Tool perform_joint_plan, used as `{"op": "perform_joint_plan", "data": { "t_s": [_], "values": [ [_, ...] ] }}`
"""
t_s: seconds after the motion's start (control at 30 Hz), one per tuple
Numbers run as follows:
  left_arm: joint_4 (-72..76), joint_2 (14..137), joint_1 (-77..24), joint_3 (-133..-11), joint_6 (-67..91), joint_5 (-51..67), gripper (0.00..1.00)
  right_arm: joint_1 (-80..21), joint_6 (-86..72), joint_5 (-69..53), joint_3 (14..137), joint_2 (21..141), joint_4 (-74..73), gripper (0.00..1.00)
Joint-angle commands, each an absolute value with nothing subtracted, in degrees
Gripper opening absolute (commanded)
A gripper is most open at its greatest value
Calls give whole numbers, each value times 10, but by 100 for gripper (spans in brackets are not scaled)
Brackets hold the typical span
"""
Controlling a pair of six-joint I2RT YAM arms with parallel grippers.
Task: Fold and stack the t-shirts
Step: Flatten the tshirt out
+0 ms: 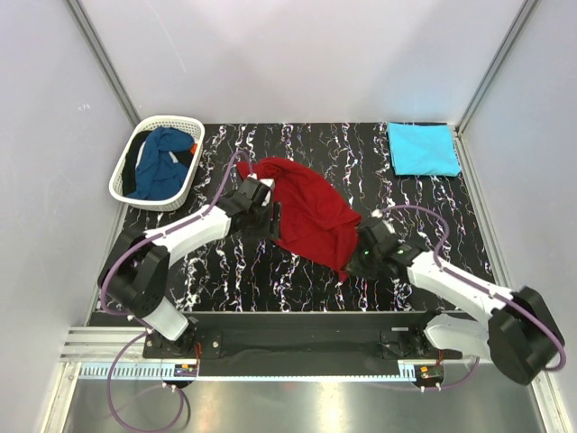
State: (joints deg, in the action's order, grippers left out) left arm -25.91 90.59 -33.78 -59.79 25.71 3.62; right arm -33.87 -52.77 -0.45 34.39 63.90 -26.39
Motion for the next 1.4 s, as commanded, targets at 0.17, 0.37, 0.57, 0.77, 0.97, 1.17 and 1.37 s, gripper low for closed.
{"op": "perform_joint_plan", "data": {
  "t_s": [0.17,0.37,0.57,0.77,0.97,1.17,1.37],
  "values": [
    [-202,813,-306,-526,329,14,64,-398,-508,16,387,680,-243,32],
    [-174,735,-199,-463,357,146,63,-398,-444,38,510,714,-288,38],
    [-139,637,-151,-385,392,172,63,-397,-499,18,591,864,-208,39],
    [-138,604,-130,-352,367,194,63,-405,-599,-28,612,981,-71,39],
    [-135,615,-116,-347,359,221,63,-426,-700,18,599,1002,-41,41],
    [-127,613,-116,-352,359,238,63,-428,-744,20,573,1031,-4,41],
    [-127,617,-116,-352,359,241,63,-429,-769,33,564,1039,-4,42]
  ]
}}
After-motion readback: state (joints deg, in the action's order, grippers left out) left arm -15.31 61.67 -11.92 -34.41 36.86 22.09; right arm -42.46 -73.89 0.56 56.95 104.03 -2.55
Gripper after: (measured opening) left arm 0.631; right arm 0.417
